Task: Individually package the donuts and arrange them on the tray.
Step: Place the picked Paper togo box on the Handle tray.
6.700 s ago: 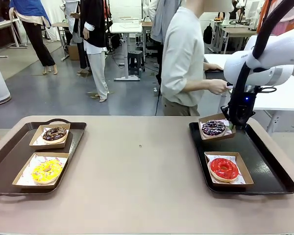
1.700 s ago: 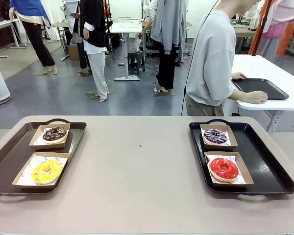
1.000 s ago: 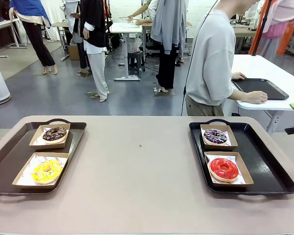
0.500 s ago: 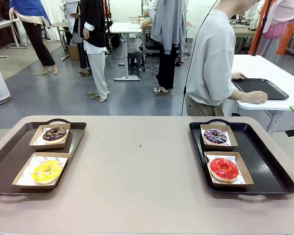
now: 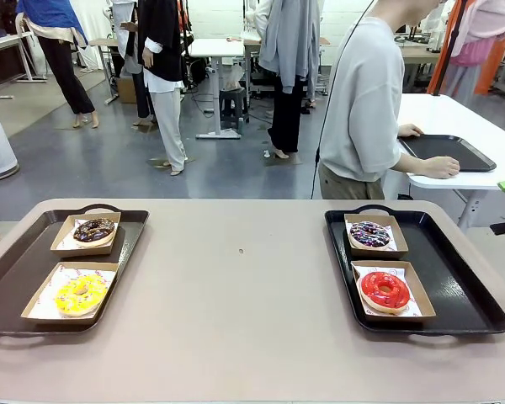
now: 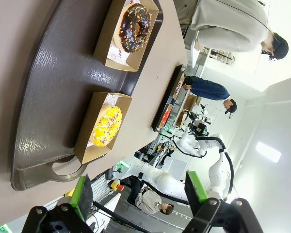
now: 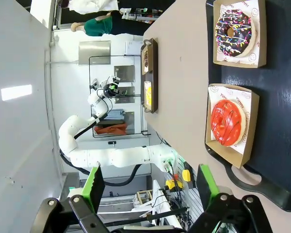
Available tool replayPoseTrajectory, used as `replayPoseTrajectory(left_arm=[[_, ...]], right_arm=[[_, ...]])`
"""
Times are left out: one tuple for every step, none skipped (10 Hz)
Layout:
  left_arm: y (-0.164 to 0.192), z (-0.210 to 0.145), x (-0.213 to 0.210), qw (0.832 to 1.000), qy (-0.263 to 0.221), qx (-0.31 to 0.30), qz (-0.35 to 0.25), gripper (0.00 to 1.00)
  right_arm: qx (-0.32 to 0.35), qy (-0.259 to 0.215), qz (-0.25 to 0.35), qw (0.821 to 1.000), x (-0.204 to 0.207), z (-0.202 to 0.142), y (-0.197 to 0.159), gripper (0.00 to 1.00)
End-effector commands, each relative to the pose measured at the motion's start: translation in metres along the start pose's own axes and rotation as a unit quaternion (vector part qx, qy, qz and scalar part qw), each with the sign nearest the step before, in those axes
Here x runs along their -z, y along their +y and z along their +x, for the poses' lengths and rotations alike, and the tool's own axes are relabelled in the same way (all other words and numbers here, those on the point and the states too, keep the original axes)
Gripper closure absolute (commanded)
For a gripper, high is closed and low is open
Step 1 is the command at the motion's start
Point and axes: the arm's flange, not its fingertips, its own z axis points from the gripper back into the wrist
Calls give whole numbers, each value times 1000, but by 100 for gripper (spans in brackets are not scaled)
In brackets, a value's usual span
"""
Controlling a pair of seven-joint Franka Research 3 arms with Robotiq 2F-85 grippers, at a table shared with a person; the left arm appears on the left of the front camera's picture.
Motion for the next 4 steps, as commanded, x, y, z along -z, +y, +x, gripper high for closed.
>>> replayPoseTrajectory(left_arm=[[-1,-3,0,1000,-5,2,3,0],[-1,-3,0,1000,-5,2,3,0],[-1,-3,0,1000,-5,2,3,0],[-1,-3,0,1000,-5,2,3,0]], right_arm=[[0,4,1,1000,1,-3,-1,0],[0,4,1,1000,1,-3,-1,0],[0,4,1,1000,1,-3,-1,0],[0,4,1,1000,1,-3,-1,0]])
